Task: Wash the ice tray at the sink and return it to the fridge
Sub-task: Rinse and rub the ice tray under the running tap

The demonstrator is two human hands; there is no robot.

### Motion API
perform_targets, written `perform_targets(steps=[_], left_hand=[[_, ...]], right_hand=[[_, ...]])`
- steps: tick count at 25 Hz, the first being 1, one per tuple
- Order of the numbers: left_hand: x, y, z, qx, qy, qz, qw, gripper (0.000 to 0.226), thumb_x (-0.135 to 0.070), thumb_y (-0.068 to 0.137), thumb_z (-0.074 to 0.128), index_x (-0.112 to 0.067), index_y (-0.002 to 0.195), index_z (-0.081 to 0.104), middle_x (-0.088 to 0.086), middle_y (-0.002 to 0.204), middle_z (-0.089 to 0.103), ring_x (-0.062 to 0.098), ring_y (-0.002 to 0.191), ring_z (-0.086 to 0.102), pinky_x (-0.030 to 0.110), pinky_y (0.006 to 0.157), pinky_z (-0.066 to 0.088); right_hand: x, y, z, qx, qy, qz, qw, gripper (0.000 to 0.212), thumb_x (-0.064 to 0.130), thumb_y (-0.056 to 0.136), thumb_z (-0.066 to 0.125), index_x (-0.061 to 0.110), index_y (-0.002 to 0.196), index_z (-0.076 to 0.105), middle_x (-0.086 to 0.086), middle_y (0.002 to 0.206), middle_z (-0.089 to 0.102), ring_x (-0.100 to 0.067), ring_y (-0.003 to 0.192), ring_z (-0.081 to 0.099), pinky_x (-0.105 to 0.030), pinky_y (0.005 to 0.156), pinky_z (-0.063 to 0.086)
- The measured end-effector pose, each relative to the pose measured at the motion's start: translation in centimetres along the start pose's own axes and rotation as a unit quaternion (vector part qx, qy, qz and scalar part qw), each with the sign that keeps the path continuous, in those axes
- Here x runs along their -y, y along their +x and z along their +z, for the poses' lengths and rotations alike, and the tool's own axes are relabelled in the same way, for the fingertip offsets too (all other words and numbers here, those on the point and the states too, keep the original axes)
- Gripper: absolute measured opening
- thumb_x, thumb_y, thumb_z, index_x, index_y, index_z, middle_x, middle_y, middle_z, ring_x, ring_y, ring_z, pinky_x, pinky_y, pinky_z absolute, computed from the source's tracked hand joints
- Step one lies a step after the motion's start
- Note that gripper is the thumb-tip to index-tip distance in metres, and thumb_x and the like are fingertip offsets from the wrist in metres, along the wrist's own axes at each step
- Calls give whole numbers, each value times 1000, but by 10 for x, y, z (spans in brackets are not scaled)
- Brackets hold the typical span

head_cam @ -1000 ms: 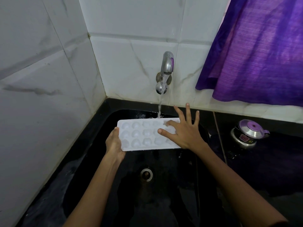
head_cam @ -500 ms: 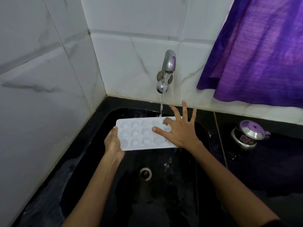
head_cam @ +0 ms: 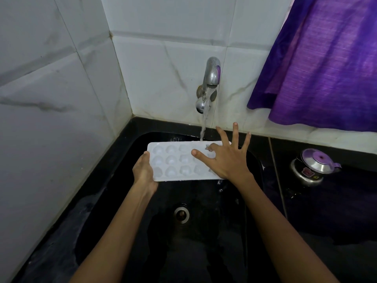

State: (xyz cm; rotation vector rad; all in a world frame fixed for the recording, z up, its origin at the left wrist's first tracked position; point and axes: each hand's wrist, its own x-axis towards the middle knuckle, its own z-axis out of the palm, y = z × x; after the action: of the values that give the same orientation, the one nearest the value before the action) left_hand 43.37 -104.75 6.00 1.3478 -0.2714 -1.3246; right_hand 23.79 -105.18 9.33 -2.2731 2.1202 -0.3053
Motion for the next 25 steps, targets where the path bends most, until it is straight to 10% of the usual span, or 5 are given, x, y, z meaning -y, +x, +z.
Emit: perform_targets(steps=[13, 19, 25], left_hand=[[-4, -5, 10, 12, 8, 4, 1000, 28, -31, 99, 44, -12, 110, 61, 11, 103, 69, 32, 93, 66, 44, 72, 57], [-7, -3, 7, 17, -2, 2, 1000, 24, -30, 99, 44, -14, 100, 62, 13, 108, 68, 34, 98, 66, 50, 81, 54], [-8, -6, 10, 22, -16, 7, 1000, 26, -30, 99, 44, -11, 104, 61, 14, 108, 67, 34, 96, 65, 49, 78, 55]], right_hand=[[-9, -2, -9, 23, 22, 4, 999, 87, 88, 71, 9, 36, 111, 66, 6, 159, 7, -28, 143, -22, -56, 103, -26], [-29, -10, -13, -21, 230, 40, 972, 46, 50, 99, 16, 39, 104, 60, 13, 157, 4, -12, 142, -23, -46, 108, -23], [-28, -29, -7, -22, 108, -32, 993, 72, 67, 83, 1, 42, 109, 63, 8, 159, 0, -16, 140, -28, -42, 105, -29]])
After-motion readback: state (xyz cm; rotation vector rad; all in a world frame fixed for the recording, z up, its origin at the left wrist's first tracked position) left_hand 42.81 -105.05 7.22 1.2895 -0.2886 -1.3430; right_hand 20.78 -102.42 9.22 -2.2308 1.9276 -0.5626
